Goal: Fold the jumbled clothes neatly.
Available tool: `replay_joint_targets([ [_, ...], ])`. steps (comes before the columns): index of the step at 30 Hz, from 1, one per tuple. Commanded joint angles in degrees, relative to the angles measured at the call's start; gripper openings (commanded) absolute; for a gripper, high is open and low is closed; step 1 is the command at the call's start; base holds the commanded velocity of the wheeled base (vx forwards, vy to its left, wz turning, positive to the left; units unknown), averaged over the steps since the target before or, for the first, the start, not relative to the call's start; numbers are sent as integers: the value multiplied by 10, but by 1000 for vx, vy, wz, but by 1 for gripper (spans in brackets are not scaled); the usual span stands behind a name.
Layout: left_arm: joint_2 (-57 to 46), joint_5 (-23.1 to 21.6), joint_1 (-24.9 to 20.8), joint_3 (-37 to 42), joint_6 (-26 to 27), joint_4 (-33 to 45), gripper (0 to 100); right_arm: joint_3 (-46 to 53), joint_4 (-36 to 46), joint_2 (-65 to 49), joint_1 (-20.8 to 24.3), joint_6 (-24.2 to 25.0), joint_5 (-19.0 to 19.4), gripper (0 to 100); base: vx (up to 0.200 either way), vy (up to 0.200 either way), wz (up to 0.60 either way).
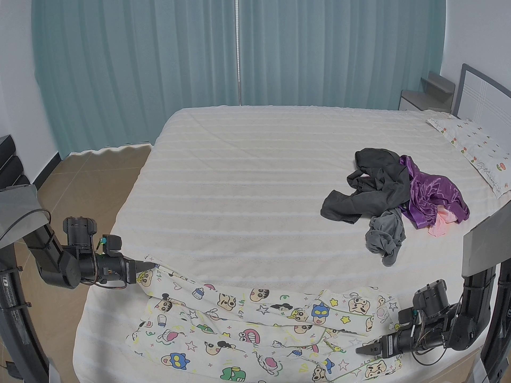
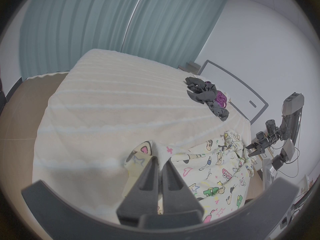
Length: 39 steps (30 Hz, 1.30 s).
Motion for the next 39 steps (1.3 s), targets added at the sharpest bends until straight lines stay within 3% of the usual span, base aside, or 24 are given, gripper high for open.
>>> replay_joint_targets([
  [1,-1,-3,0,7,-20,-37,0,10,0,1,0,1,0,100,0,0,0],
  [9,23,-4,3,86,-39,-178,0,10,-7,-1,-2,17,3,100,0,0,0],
  [13,39,-4,7,123,-36,-225,0,10,-37,0,0,56,7,100,0,0,0],
  [18,61,-4,12,156,-36,-277,0,10,-135,-6,3,160,4,100,0,0,0],
  [21,66,-4,11,163,-36,-287,0,10,-158,3,9,186,2,100,0,0,0],
  [26,66,-4,11,166,-36,-288,0,10,-172,38,25,184,-2,100,0,0,0],
  [30,63,-4,11,166,-38,-288,0,10,-247,104,56,186,-55,100,0,0,0],
  [33,63,-3,11,167,-37,-288,0,3,-248,128,60,189,-86,100,0,0,0],
  [39,62,-3,11,166,-36,-288,0,-13,-248,127,62,189,-88,100,0,0,0],
])
